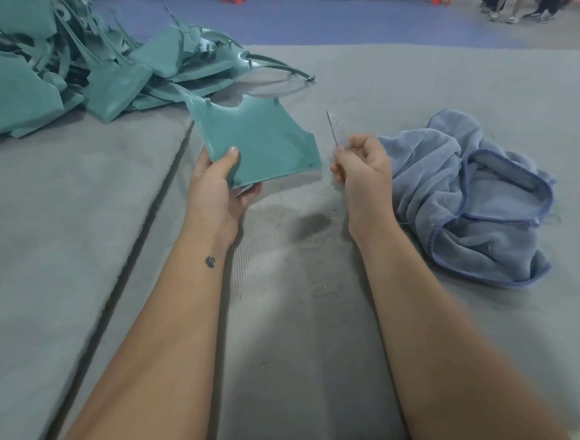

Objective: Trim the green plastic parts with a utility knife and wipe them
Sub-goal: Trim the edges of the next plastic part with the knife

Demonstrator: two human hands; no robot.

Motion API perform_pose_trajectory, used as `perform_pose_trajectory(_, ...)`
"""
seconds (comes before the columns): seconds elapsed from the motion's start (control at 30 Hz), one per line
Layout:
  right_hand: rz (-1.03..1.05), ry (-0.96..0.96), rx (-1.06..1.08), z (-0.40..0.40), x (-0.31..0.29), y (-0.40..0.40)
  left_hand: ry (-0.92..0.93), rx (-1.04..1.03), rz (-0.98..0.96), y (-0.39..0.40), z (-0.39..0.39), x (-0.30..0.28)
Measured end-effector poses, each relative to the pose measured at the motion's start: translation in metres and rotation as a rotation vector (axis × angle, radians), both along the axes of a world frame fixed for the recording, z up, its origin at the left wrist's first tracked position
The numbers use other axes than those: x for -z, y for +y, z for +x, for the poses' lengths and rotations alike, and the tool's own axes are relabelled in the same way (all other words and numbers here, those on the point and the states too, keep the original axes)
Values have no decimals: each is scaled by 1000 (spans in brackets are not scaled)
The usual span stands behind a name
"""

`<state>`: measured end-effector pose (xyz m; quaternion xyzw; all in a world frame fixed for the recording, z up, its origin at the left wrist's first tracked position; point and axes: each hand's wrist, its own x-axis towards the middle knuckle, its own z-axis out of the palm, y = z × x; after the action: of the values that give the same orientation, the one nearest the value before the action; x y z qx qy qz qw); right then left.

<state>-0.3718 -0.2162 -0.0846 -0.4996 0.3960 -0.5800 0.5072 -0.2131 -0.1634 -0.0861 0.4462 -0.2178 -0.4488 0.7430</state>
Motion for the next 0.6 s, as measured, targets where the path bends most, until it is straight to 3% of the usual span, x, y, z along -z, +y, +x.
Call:
perform_pose_trajectory(0.23, 57, -6, 92, 1, 0, -4, -229, -104, 78, 6, 24, -3)
perform_pose_trajectory(0.43, 63, 73, 130, 1, 4, -9, 121, -102, -117, 8, 35, -7)
perform_pose_trajectory(0.53, 19, 119, 138, 0, 4, -9, 298, -190, -112, 9, 38, -10)
perform_pose_trajectory(0.6, -7, 67, 133, 1, 2, -8, 295, -159, -58, 13, 39, -11)
